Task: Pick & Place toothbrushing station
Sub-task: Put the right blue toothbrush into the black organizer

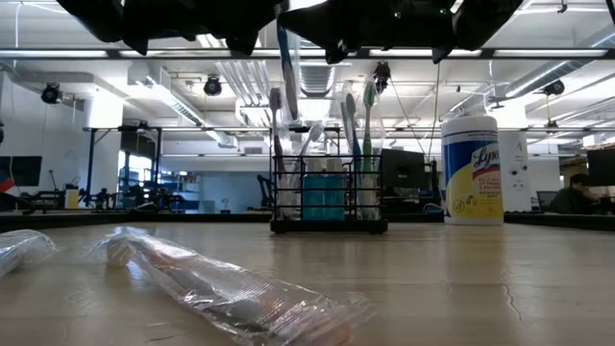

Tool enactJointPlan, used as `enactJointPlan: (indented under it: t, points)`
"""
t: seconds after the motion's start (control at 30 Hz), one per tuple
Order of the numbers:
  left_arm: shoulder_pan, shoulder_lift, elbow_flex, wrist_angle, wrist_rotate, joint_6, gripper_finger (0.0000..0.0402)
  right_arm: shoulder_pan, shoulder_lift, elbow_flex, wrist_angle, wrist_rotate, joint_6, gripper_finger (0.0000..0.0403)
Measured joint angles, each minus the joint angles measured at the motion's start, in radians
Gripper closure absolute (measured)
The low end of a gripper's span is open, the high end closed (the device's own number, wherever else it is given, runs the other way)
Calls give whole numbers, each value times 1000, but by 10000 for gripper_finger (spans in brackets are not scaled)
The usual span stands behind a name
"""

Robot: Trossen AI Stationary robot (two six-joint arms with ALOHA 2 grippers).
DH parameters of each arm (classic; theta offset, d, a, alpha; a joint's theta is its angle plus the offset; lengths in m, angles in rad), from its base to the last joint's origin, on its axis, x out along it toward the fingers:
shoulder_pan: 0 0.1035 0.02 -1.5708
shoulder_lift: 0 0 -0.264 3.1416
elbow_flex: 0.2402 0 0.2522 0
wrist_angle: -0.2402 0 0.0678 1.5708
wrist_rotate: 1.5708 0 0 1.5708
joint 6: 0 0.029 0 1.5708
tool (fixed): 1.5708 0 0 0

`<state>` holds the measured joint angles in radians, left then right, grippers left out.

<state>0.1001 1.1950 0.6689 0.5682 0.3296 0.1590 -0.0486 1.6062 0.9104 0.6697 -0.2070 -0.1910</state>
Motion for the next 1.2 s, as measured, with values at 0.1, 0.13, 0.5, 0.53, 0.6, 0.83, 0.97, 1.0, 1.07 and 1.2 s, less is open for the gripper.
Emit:
enactJointPlan:
  t: [0.1, 0.13, 0.5, 0.53, 0.6, 0.83, 0.97, 1.0, 1.07, 1.2]
  points:
    - [-2, 1, 0, 0, 8, 11, 357, 0, 0, 0, 0, -3, -3, 385]
    - [-2, 1, 0, 0, 8, 15, 375, 0, 0, 0, 0, -4, -3, 385]
    - [-4, -22, -2, -21, 14, 5, 386, 0, -28, 0, -13, -1, 3, 349]
    - [-4, -35, -2, -36, 15, 3, 386, 0, -40, 0, -25, 1, 6, 338]
    - [-4, -75, -2, -79, 9, 1, 387, 0, -69, 0, -56, 1, 14, 317]
    - [-4, -311, -18, -299, -88, -29, 387, 0, -238, -7, -298, 1, 45, 275]
    - [-4, -485, -68, -396, -154, -67, 385, 3, -357, -69, -331, 0, 61, 281]
    - [-4, -536, -85, -408, -177, -80, 385, 3, -394, -90, -329, 0, 61, 286]
    - [-4, -629, -124, -434, -210, -99, 386, 2, -472, -143, -330, 5, 65, 297]
    - [-4, -814, -202, -490, -271, -130, 385, 3, -644, -266, -312, 78, 80, 325]
